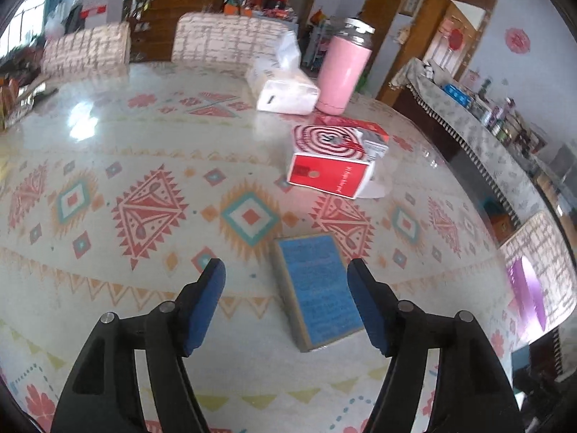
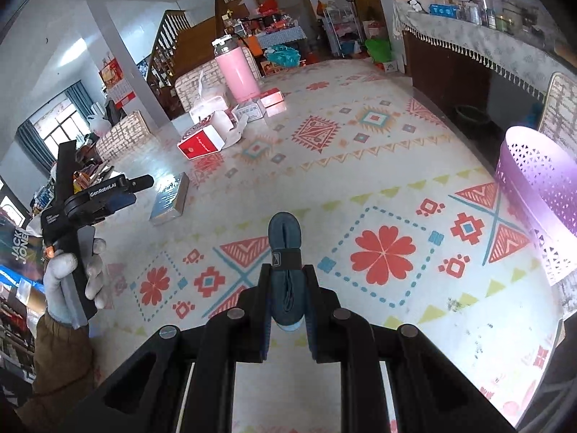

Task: Collect trash
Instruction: 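Carry both items to the purple basket and open both tools to drop them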

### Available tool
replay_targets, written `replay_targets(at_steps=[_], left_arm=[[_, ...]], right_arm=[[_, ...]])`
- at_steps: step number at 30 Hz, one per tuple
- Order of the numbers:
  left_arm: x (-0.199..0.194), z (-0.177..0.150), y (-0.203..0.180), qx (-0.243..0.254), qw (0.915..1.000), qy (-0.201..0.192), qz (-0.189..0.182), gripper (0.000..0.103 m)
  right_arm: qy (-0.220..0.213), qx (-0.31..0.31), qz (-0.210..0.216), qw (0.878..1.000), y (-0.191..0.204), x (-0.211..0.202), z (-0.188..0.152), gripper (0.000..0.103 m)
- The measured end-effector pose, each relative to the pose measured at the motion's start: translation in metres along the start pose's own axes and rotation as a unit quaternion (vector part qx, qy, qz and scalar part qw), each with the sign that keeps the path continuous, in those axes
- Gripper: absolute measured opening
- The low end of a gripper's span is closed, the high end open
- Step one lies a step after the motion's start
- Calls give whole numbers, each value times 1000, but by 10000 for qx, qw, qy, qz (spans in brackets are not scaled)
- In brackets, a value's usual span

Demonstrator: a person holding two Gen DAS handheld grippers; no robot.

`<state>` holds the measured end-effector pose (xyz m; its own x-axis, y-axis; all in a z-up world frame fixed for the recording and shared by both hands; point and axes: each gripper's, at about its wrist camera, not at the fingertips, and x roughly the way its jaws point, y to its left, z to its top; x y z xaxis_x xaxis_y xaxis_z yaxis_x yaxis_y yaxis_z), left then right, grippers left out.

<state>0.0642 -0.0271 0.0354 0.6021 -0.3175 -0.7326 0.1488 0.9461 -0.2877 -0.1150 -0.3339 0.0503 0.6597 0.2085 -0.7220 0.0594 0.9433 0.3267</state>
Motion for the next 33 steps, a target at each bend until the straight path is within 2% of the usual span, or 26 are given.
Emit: replay_targets(at_steps=[2, 6, 10, 14, 15, 16, 17, 18, 21, 24, 26, 30, 33], left_arm=[[4, 0, 3, -84, 9999, 51, -77, 79], [19, -7, -5, 57, 9993, 341, -129, 82], [35, -10, -26, 445, 9971, 519, 329, 82], [40, -9, -36, 419, 9961, 539, 560, 83], [42, -11, -42, 551, 9940, 551, 772, 81], [43, -14, -47, 697, 9912, 545, 985, 62], [43, -16, -54, 897, 9876, 501, 1188, 53], [43, -19, -60, 981, 9870, 553, 1144, 53], [36, -23, -67, 828, 9910, 711, 771, 53], [21, -25, -81, 783, 9939, 698, 350, 53], [10, -28, -101, 955, 9933, 634, 173, 53], [-7, -33, -164, 1531, 9869, 460, -201, 53], [-12, -35, -226, 1968, 9775, 413, -644, 53]], right_arm=[[22, 6, 63, 10000, -3, 2, -3, 17], [97, 53, 241, 9996, -10, 8, -8, 17], [126, 24, 330, 9994, -16, 9, -11, 17], [42, 50, 430, 9991, -27, 3, -12, 17], [19, 51, 430, 9991, -30, 2, -12, 17], [-3, 52, 427, 9991, -32, 0, -12, 17], [-22, 59, 430, 9991, -36, -2, -12, 17], [-36, 79, 445, 9990, -40, -3, -12, 17], [-92, 143, 462, 9988, -53, -10, -13, 17], [-170, 209, 462, 9986, -69, -17, -13, 17], [-278, 279, 430, 9983, -82, -26, -11, 17], [-572, 473, 272, 9969, -114, -48, -2, 17], [-791, 602, 20, 9950, -142, -68, 6, 17]])
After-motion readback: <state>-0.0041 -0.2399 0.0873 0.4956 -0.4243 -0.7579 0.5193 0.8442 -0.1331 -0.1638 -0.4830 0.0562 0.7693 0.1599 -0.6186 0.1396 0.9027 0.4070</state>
